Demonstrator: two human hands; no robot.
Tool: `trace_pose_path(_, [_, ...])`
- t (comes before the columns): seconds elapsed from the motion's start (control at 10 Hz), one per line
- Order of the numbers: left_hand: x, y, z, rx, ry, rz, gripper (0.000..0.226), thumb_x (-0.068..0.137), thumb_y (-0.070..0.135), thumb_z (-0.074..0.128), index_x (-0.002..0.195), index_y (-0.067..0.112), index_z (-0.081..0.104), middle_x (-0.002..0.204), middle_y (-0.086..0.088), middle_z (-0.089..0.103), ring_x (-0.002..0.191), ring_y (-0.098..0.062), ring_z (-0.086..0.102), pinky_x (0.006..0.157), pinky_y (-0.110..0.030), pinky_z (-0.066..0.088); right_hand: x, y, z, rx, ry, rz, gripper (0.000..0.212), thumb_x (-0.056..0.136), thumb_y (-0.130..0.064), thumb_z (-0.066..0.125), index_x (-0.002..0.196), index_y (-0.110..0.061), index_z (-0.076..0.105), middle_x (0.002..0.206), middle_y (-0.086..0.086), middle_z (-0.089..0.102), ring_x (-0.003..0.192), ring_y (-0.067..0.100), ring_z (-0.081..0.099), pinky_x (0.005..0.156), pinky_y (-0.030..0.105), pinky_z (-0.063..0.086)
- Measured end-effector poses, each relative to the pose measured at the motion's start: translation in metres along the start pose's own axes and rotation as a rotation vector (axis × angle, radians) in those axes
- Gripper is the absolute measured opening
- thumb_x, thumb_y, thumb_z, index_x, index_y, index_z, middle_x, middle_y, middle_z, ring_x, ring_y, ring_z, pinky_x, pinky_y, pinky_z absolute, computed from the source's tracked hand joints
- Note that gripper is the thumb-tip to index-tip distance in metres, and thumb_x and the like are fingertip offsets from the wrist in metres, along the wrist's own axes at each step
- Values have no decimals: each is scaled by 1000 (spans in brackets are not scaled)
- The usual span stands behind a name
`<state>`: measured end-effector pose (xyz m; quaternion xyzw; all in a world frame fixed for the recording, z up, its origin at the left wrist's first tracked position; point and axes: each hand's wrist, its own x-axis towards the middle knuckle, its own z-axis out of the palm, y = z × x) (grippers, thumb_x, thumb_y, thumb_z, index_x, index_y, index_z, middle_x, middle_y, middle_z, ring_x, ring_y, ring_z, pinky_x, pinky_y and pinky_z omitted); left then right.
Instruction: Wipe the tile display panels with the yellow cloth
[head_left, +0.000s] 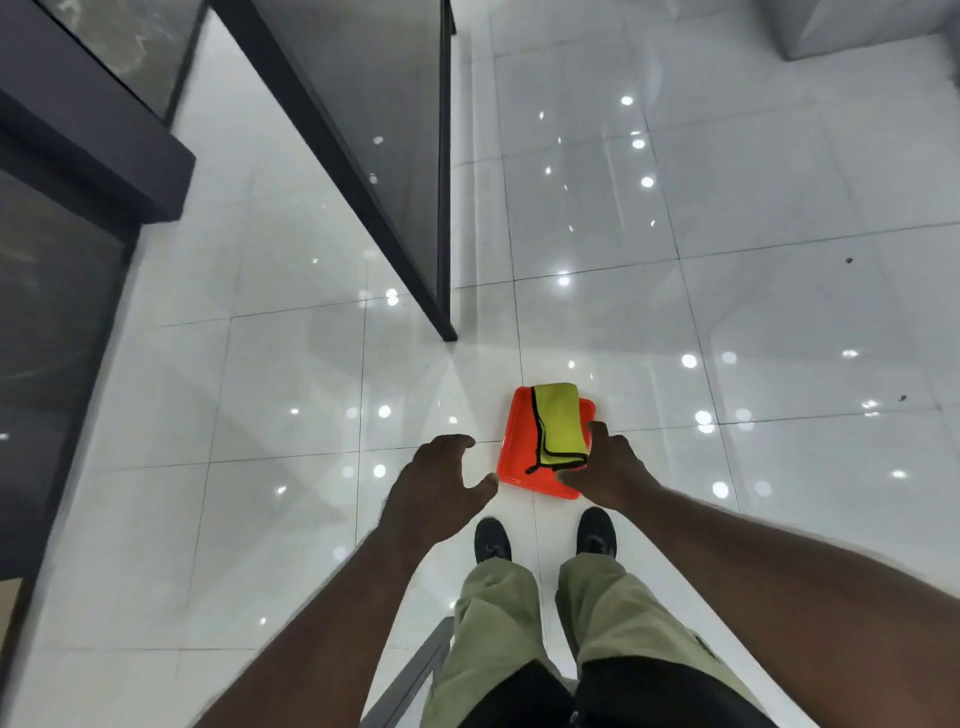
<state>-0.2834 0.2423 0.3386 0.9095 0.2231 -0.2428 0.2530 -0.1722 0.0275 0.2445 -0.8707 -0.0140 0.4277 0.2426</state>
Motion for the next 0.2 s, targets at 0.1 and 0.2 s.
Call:
trace_pose_path(0.1, [26, -9, -10, 29, -18, 17, 66, 103, 51, 67, 159, 22, 48, 163, 5, 49, 151, -16, 42, 117, -31, 39, -5, 8, -1, 29, 31, 5, 91, 89, -42, 81, 161, -21, 28, 138, 18, 53, 124, 37, 60, 97, 43, 53])
trace_pose_path(0.2, [45, -9, -14, 25, -8, 45, 66, 103, 50, 68, 158, 20, 49, 163, 4, 49, 151, -17, 42, 117, -32, 39, -1, 13, -8, 93, 79, -7, 84, 91, -36, 80, 159, -20, 33, 140, 17, 55, 131, 35, 57, 101, 42, 50])
